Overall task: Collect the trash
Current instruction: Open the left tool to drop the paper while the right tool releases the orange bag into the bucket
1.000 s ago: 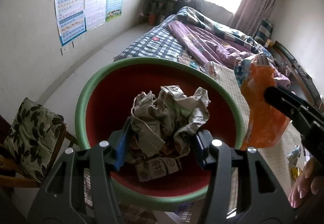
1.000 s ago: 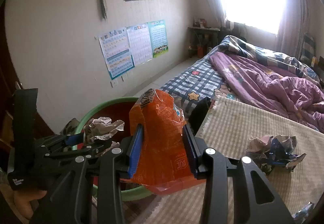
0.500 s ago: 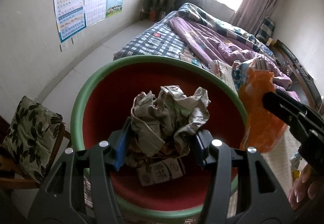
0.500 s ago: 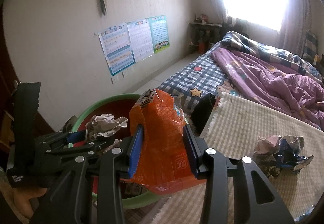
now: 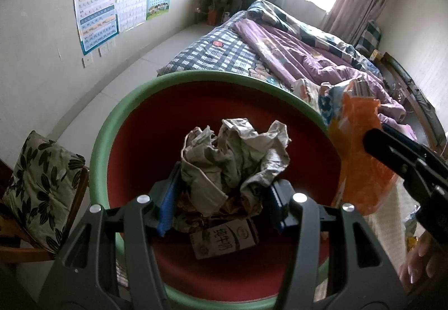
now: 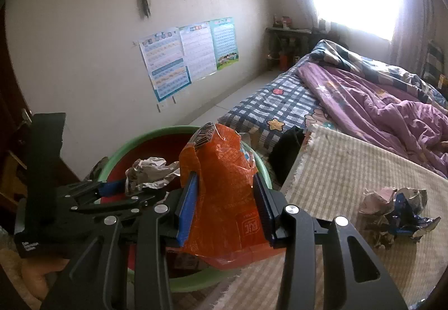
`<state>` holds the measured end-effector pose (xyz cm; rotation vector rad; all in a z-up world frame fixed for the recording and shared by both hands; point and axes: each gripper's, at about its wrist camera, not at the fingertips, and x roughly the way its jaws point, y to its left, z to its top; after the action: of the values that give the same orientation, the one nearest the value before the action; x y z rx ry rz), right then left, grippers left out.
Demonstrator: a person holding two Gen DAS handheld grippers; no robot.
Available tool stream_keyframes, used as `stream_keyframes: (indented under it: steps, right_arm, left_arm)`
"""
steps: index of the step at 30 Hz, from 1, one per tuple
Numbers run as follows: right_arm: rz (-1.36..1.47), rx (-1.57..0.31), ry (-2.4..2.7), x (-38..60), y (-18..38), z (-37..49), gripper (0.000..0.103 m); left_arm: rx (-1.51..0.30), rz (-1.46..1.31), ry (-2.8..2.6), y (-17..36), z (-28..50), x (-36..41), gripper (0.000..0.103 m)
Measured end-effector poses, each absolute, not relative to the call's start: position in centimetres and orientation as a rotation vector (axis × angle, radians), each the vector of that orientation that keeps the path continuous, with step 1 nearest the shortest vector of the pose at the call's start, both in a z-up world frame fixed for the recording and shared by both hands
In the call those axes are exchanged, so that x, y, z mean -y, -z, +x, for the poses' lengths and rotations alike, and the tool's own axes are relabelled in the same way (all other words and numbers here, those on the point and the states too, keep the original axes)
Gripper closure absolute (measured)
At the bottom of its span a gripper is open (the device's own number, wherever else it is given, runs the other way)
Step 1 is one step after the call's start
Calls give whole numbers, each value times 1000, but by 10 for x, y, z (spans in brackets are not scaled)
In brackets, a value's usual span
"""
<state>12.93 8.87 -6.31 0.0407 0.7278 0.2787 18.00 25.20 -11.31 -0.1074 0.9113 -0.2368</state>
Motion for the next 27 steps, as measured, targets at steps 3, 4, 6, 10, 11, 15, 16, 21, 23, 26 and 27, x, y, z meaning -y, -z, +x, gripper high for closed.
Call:
stream_keyframes:
  steps: [3,4,6,10,11,15,16,21,23,26,27]
  right_arm:
    - [36,-731,-282,-90,65,131,63]
    - [35,-732,-283,-90,65,130,63]
    - [36,-734,-284,-90,66,131,63]
    - [36,-734,-286,-90,66,132,63]
    - [37,-733,-286,-90,66,132,63]
    - [41,-730,-290,-91,66,132,63]
    - [42,-729,-291,-91,66,132,63]
    - [44,-717,-292,-91,65,129,63]
    - [47,-711,-293,-90,64,128,63]
    - [53,-716,-303,-91,65,128,60]
    - [57,-726,-311,-90,66,129,57]
  left_arm:
    - [-912,-107,236,114,180,-252,52]
    - [-913,-107,235,114,180,-252,52]
    - [-915,-108,233,115,181,-252,52]
    - [-919,-110,226,117,183,-251,52]
    - [-921,-110,225,117,183,-251,52]
    - [-920,-101,221,118,182,-249,52]
    - [-919,-98,220,119,182,-248,52]
    - [-919,-95,216,120,181,-245,51]
    - [-917,-105,220,120,181,-245,50]
    - [-918,-98,221,121,182,-244,41]
    - [-916,-93,216,121,181,-244,36]
